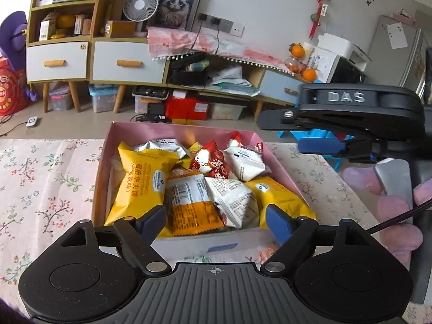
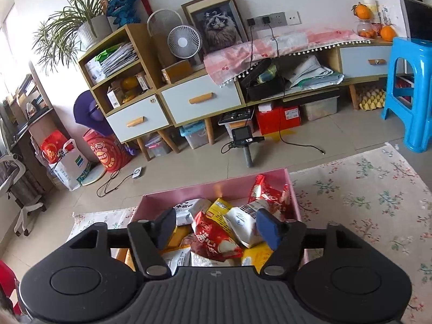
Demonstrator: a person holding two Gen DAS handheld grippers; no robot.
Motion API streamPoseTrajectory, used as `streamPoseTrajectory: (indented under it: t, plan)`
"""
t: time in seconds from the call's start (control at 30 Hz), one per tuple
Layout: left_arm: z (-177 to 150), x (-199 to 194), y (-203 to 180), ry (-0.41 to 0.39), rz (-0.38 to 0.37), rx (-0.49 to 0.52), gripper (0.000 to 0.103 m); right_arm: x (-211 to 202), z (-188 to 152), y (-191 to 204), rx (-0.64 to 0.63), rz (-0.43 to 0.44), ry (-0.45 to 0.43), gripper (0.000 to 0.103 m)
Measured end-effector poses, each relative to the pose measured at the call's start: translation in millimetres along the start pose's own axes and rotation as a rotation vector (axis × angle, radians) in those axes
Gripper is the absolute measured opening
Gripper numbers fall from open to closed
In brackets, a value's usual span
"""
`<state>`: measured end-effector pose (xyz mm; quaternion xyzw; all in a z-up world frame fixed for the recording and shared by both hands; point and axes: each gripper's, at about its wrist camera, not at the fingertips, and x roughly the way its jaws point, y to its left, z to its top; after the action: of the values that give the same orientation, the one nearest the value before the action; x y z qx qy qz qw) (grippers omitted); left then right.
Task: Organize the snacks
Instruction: 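Withdraw both open tools from the box toward the pastry and silver pack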
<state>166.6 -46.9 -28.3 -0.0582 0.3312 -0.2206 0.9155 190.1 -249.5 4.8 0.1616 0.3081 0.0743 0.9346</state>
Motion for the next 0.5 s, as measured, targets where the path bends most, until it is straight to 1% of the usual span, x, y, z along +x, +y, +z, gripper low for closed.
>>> streamPoseTrajectory:
  t: [0.1, 0.2, 0.37, 0.5]
  plan:
    - [-2.3, -9.4, 3.7, 0.003, -0.004, -0.013, 0.088, -13.1, -1.0, -5.0, 0.003, -0.008, -0.007, 0.066]
    - [-7.9, -20.4, 6.1, 0.010, -0.003, -0.030, 0.088, -25.6, -3.2, -8.1, 0.006, -0.015, -0.004, 0.071]
    - [-18.3, -39.3, 11.1, 0.021, 0.012, -0.033, 0.090, -45.5, -15.4, -10.6, 0.012, -0.018, -0.003, 0.081]
    - [-27.0, -54.0, 14.8, 0.026, 0.033, -0.022, 0.093, -56.9, -29.6, -9.5, -0.003, -0.024, 0.011, 0.083]
